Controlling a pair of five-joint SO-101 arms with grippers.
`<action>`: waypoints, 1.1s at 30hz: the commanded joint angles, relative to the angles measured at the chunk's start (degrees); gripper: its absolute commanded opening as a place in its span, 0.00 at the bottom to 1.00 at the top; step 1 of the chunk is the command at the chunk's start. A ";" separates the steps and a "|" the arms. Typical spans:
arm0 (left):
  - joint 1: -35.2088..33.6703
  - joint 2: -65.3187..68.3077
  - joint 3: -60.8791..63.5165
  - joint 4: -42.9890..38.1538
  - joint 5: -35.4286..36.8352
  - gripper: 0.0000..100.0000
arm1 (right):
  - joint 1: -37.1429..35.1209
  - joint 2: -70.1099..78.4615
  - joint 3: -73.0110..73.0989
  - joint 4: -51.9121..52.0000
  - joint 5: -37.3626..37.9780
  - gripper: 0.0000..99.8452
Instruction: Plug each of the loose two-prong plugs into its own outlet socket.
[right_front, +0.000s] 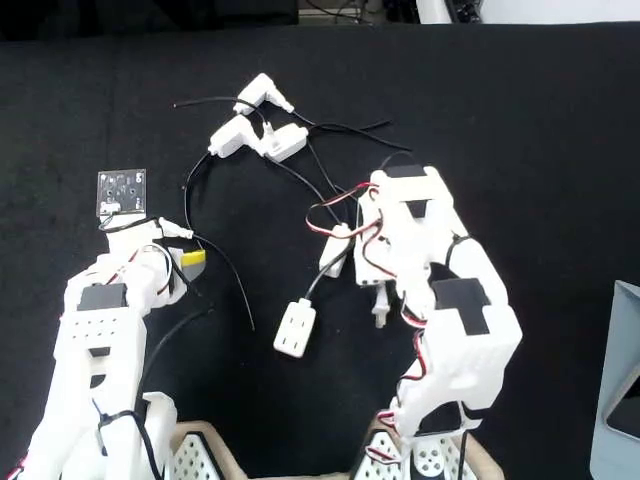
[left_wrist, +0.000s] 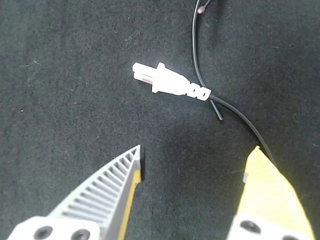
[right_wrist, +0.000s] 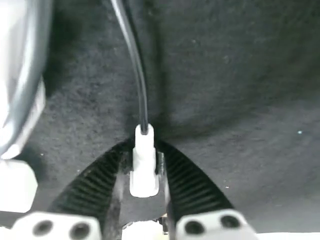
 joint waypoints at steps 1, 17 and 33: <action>0.31 -1.23 -0.31 -1.14 -0.26 0.32 | -2.11 -3.03 -2.77 2.11 -0.53 0.01; 3.91 -1.23 -11.47 3.25 3.16 0.32 | -3.25 -43.47 -2.33 11.69 5.98 0.01; 15.60 -3.08 -34.59 23.03 17.49 0.32 | -20.75 -72.04 8.31 4.84 7.21 0.01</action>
